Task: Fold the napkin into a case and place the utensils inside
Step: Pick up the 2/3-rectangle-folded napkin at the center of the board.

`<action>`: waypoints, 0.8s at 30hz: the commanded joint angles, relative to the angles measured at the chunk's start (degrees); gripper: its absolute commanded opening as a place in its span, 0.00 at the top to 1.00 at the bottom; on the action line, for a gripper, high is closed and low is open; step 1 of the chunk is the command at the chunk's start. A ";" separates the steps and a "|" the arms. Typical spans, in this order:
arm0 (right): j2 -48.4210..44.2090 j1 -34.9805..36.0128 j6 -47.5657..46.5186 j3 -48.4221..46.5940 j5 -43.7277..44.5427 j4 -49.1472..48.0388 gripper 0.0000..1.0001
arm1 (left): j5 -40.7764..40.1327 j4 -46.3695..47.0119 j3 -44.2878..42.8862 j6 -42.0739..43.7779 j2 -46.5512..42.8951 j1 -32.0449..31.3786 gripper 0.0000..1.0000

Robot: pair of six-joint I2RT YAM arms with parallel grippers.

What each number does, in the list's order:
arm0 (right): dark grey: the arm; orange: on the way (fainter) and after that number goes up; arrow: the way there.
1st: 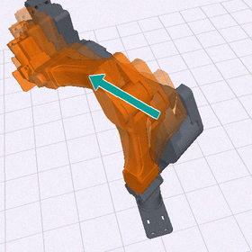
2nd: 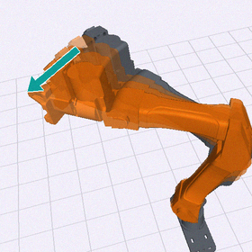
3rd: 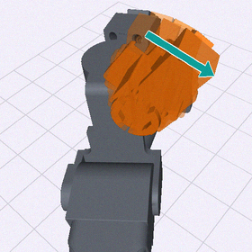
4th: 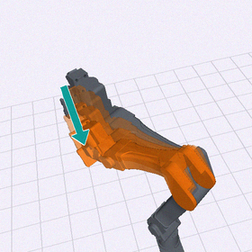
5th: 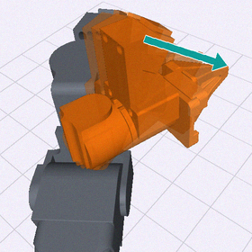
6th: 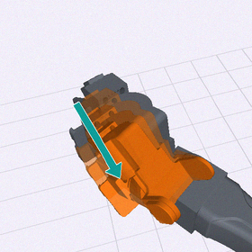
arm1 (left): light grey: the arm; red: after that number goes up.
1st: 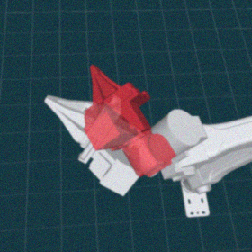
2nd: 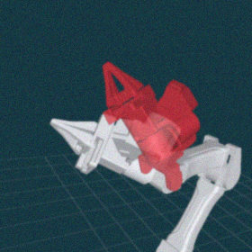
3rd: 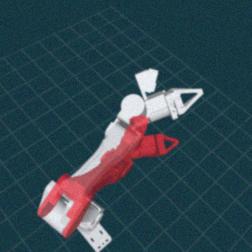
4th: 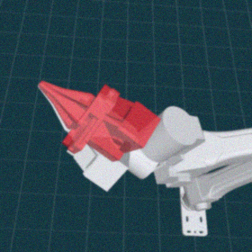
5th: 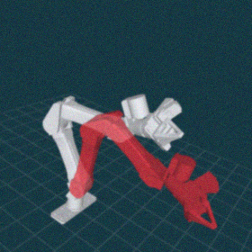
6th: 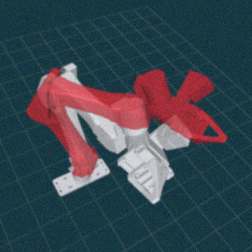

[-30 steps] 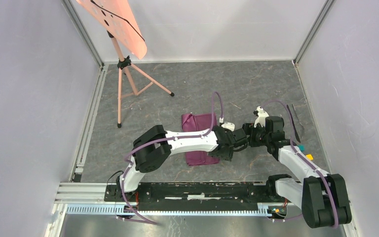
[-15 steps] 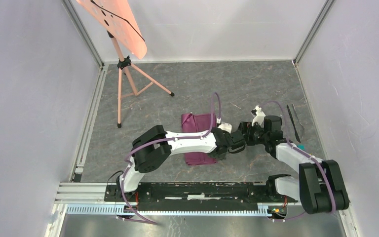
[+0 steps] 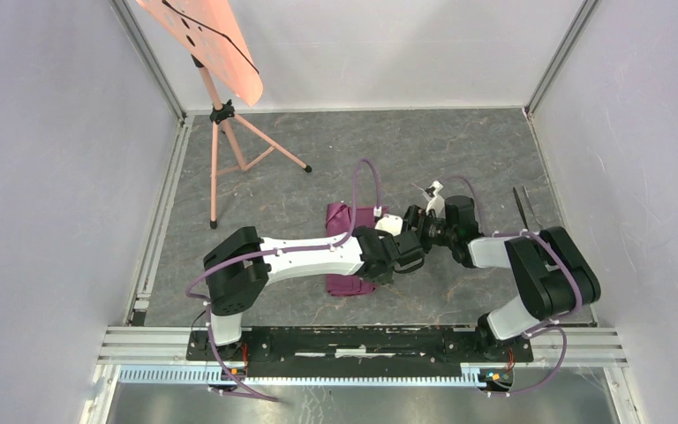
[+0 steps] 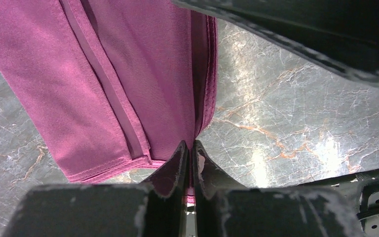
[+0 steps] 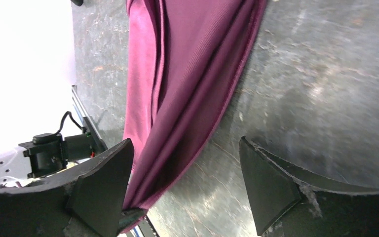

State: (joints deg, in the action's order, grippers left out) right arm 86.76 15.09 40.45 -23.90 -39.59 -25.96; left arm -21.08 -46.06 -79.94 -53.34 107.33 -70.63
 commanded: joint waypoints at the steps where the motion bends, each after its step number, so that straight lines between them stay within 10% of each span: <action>1: 4.55 2.06 5.26 -3.12 0.43 -5.68 0.17 | -2.08 1.64 0.71 -0.36 -2.91 -0.34 0.91; 16: 12.56 2.97 3.54 -7.99 5.10 -6.31 0.48 | -0.54 3.85 1.98 0.23 -3.63 -0.33 0.93; 24: 14.02 3.10 2.02 -8.62 4.53 -9.42 0.86 | 2.48 7.39 2.97 1.58 -3.82 -0.39 0.89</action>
State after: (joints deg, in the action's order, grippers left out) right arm 99.55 17.89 43.90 -30.96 -35.33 -31.77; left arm -20.32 -42.81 -77.69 -53.32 106.21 -70.63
